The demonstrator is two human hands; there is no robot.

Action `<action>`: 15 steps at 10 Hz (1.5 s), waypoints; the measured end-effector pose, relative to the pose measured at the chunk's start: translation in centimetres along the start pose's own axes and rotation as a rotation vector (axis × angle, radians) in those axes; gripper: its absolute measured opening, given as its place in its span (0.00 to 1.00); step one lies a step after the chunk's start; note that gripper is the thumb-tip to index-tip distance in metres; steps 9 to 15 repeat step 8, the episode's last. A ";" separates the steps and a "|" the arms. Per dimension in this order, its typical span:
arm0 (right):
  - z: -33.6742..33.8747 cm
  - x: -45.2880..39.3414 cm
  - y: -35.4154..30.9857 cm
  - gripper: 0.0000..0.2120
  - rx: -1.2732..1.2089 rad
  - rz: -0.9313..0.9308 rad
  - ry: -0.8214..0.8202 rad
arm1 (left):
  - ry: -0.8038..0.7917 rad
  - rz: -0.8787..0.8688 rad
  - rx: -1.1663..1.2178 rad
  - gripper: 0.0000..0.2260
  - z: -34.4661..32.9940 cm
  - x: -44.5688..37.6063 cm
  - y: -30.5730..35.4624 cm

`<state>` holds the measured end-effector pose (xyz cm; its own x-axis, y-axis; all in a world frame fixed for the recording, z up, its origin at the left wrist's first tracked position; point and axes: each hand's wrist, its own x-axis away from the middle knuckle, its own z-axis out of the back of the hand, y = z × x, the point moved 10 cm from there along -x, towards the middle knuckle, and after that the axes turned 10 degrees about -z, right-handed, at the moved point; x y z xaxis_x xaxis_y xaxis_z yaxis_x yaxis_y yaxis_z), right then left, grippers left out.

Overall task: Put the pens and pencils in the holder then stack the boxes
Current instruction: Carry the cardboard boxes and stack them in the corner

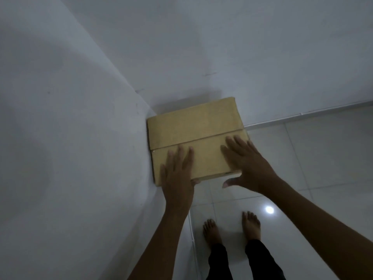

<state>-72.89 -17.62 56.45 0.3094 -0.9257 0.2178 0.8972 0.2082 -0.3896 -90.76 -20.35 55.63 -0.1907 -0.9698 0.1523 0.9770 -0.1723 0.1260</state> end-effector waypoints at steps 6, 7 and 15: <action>0.9 -6.4 0.4 0.42 0.138 -0.073 -0.018 | -0.131 0.059 -0.028 0.49 0.0 -5.9 -1.7; 1.3 -5.9 0.2 0.41 0.099 -0.070 -0.039 | -0.236 0.024 0.053 0.48 -0.3 -5.5 -1.7; 2.7 -4.2 0.6 0.42 0.008 -0.107 -0.026 | -0.191 0.005 0.142 0.42 1.9 -4.4 -0.9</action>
